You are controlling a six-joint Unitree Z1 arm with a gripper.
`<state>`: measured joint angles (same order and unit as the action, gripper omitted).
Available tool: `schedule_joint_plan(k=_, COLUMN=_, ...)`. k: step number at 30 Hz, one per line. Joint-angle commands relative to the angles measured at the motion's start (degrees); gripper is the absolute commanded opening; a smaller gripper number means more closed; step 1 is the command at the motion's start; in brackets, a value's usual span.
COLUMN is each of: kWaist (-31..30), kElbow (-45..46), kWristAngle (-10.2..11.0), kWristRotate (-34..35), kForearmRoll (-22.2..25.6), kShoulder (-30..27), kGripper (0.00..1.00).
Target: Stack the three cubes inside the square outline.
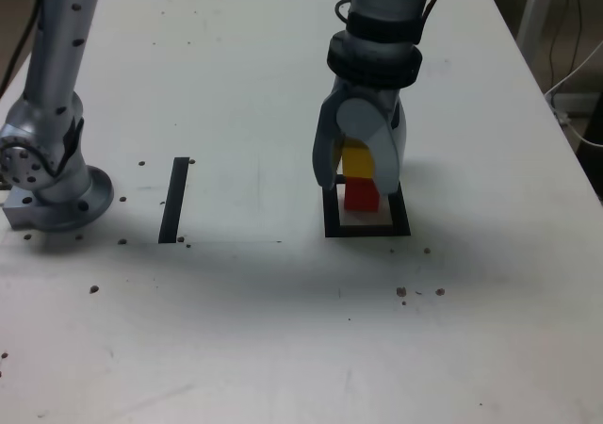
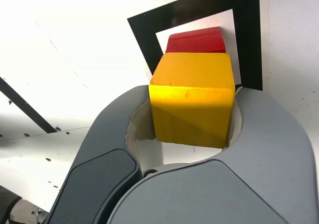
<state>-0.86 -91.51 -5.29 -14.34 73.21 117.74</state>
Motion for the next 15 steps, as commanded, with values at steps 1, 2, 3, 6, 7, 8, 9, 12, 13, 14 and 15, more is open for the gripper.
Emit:
schedule_joint_plan(k=1, kWaist=0.1, kElbow=0.3, kWristAngle=-0.2, kWristRotate=-0.1, kForearmRoll=-0.1, kShoulder=0.1, kGripper=0.30)
schedule_joint_plan(k=2, kWaist=0.1, kElbow=0.3, kWristAngle=-0.2, kWristRotate=-0.1, kForearmRoll=-0.2, kShoulder=0.1, kGripper=0.30)
schedule_joint_plan(k=3, kWaist=0.1, kElbow=0.4, kWristAngle=-0.2, kWristRotate=-0.1, kForearmRoll=-0.2, kShoulder=0.0, kGripper=0.30)
schedule_joint_plan(k=6, kWaist=0.1, kElbow=0.8, kWristAngle=-0.4, kWristRotate=-0.2, kForearmRoll=-0.5, kShoulder=0.1, kGripper=0.30)
schedule_joint_plan(k=7, kWaist=0.1, kElbow=1.0, kWristAngle=-0.4, kWristRotate=-0.2, kForearmRoll=-0.7, kShoulder=0.1, kGripper=0.30)
schedule_joint_plan(k=8, kWaist=0.1, kElbow=1.1, kWristAngle=-0.5, kWristRotate=-0.2, kForearmRoll=-0.9, kShoulder=0.1, kGripper=0.30)
schedule_joint_plan(k=9, kWaist=0.1, kElbow=1.3, kWristAngle=-0.5, kWristRotate=-0.3, kForearmRoll=-1.1, kShoulder=0.1, kGripper=0.30)
schedule_joint_plan(k=12, kWaist=0.1, kElbow=1.6, kWristAngle=-0.7, kWristRotate=-0.5, kForearmRoll=-1.8, kShoulder=0.2, kGripper=0.32)
schedule_joint_plan(k=13, kWaist=0.1, kElbow=1.7, kWristAngle=-0.8, kWristRotate=-0.5, kForearmRoll=-2.0, kShoulder=0.2, kGripper=0.36)
schedule_joint_plan(k=14, kWaist=0.1, kElbow=1.8, kWristAngle=-0.9, kWristRotate=-0.7, kForearmRoll=-2.2, kShoulder=0.2, kGripper=0.43)
schedule_joint_plan(k=15, kWaist=0.1, kElbow=1.9, kWristAngle=-1.0, kWristRotate=-0.8, kForearmRoll=-2.5, kShoulder=0.2, kGripper=0.51)
